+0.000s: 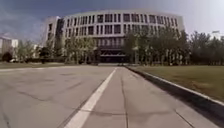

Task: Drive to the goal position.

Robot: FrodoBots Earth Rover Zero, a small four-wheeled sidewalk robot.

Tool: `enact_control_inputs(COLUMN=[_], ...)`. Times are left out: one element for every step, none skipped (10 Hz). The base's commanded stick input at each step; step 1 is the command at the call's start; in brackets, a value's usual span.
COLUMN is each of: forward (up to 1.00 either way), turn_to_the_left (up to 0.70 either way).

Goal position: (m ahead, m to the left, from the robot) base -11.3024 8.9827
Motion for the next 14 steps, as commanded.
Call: enact_control_inputs(forward=[0.7,0.7,0.7,0.7,0.7,0.7,0.7,0.7,0.57,0.2,0.0,0.0,0.0,0.0], turn_to_the_left=[0.0,0.0,0.0,0.0,0.0,0.0,0.0,0.0,0.0,0.04,0.54,0.7,0.7,0.7])
